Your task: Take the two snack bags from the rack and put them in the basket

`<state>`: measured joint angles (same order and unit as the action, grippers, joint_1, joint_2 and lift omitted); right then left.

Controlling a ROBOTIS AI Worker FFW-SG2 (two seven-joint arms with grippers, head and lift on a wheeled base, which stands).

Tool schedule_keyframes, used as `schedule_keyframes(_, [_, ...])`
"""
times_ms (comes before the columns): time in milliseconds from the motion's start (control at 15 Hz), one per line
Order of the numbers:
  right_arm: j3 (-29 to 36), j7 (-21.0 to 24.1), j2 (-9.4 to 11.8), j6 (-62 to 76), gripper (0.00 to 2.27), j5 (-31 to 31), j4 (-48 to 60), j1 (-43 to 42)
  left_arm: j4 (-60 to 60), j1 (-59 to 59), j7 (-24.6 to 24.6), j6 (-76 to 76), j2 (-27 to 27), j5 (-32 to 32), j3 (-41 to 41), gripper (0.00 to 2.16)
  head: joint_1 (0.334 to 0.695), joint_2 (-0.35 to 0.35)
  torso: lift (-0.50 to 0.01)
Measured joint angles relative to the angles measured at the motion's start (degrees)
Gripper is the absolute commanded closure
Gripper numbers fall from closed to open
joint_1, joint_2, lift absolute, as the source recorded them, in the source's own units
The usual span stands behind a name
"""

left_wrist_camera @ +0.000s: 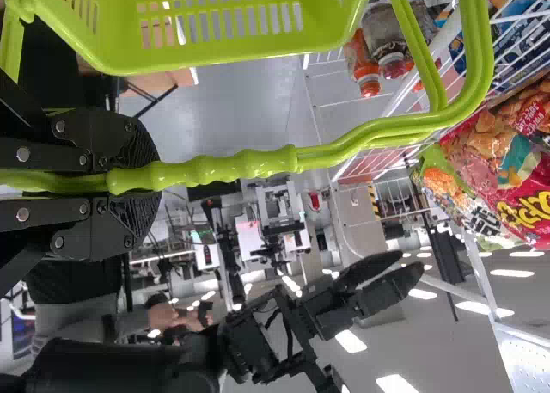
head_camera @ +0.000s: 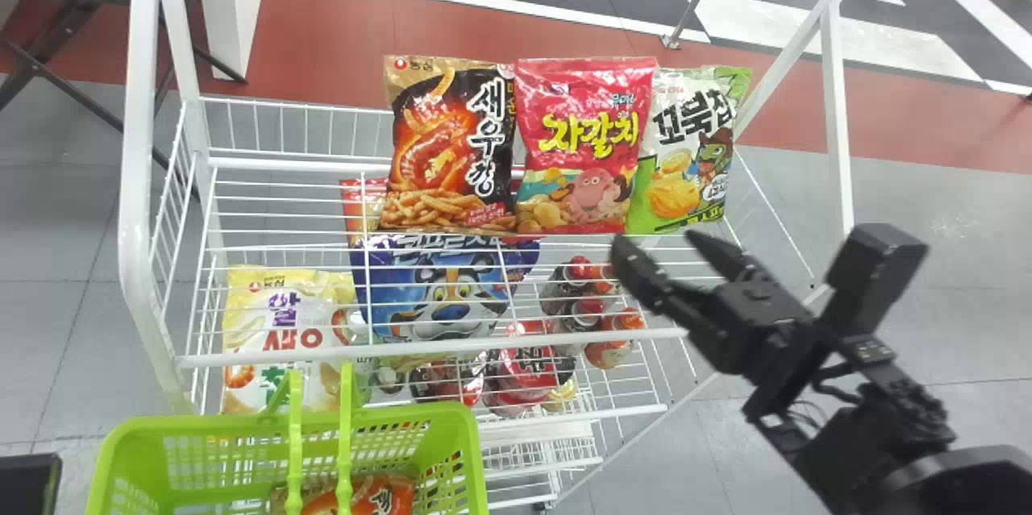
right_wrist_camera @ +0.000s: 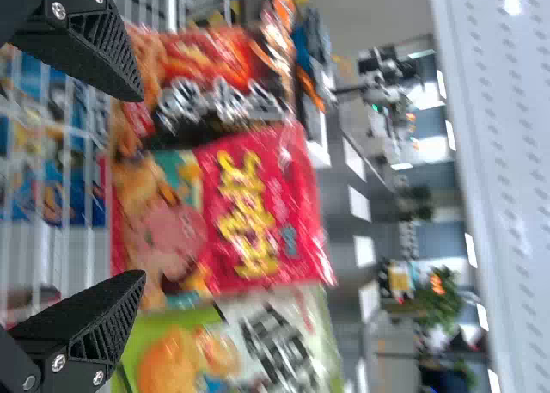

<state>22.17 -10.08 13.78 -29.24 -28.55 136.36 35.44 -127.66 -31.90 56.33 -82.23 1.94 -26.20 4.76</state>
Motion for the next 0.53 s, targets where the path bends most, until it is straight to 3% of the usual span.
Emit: schedule_keyframes(533, [4.56, -4.35, -1.46, 6.64, 0.09, 4.61, -15.37, -11.77, -0.02, -0.78, 0.26, 0.12, 0.24, 0.47, -0.67, 1.88, 0.695, -0.35, -0.011])
